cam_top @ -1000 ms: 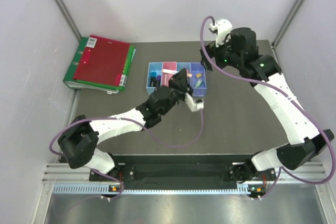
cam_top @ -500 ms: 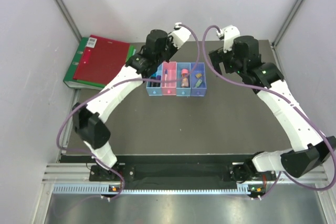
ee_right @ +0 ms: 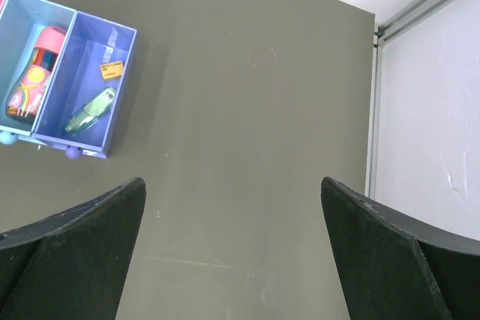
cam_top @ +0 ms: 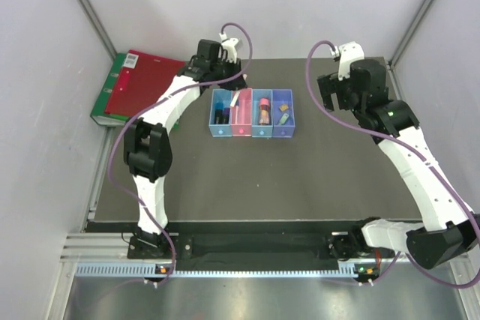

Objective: Sort the stationery into containers
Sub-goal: Pick up the pen from the center of the board.

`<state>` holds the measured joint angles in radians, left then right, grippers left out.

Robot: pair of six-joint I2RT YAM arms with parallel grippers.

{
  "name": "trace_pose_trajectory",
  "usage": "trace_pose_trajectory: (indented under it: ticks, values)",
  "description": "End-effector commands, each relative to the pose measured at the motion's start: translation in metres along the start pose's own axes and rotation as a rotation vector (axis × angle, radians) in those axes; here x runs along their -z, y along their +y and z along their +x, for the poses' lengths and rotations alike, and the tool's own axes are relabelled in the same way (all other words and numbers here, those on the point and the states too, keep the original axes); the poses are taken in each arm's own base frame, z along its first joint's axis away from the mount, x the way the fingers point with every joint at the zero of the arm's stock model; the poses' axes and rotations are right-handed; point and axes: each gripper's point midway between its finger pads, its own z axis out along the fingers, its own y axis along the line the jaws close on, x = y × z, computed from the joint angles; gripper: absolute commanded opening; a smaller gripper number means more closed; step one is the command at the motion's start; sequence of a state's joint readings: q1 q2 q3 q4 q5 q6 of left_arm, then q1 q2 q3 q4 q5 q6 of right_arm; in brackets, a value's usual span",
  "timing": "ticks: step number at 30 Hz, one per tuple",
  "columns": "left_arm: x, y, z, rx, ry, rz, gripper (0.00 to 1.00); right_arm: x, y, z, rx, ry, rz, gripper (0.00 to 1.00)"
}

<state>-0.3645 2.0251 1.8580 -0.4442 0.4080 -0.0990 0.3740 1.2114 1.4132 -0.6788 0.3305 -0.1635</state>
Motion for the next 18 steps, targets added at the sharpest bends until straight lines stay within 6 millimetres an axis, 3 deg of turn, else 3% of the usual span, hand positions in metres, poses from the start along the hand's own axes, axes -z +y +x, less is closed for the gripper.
trace_pose_trajectory:
  ticks: [1, 5, 18]
  values:
    - [-0.004, -0.012, -0.029, 0.134, -0.077, 0.134, 0.0, 0.005, -0.008, -0.007, -0.03, -0.033, 0.023, 1.0]
    - [-0.019, 0.003, -0.007, 0.173, -0.03, 0.126, 0.0, 0.005, -0.007, -0.008, -0.025, -0.031, 0.01, 1.0]
    - [-0.041, 0.045, 0.026, 0.148, 0.029, -0.043, 0.0, -0.001, 0.0, -0.014, -0.024, -0.03, -0.029, 1.0]
